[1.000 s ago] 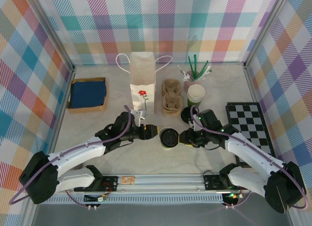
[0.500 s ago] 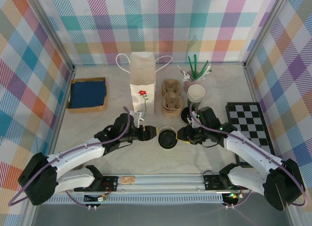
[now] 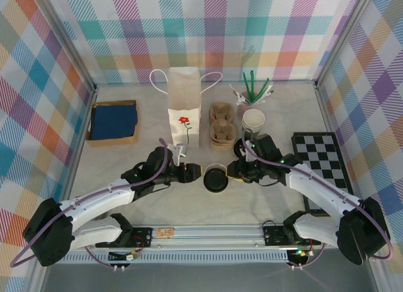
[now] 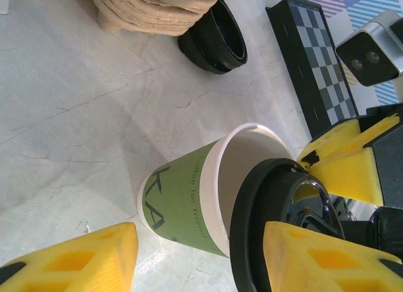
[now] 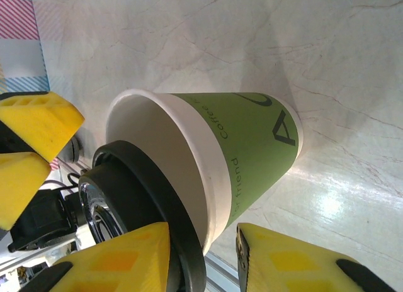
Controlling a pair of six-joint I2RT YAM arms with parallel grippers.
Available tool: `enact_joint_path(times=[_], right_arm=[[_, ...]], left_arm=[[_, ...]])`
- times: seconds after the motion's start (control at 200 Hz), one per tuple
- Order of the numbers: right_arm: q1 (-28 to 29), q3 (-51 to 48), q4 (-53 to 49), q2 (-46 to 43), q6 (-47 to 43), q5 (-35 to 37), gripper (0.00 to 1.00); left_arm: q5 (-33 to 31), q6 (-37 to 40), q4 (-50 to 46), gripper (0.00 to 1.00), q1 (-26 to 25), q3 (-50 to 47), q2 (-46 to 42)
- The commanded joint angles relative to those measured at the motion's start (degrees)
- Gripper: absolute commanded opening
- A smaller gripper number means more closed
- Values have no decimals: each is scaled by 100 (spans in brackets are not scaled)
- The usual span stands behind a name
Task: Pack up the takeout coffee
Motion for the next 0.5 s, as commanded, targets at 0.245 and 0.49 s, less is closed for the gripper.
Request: enact_joint_path(times=[0.245,0.49], right_arm=[[36,223,13,121,39,83,33],[35,255,-7,165,21,91,33]], left_arm=[[567,43,-472,47,34,61,-263],[707,100,-805,47,38,149,-454]])
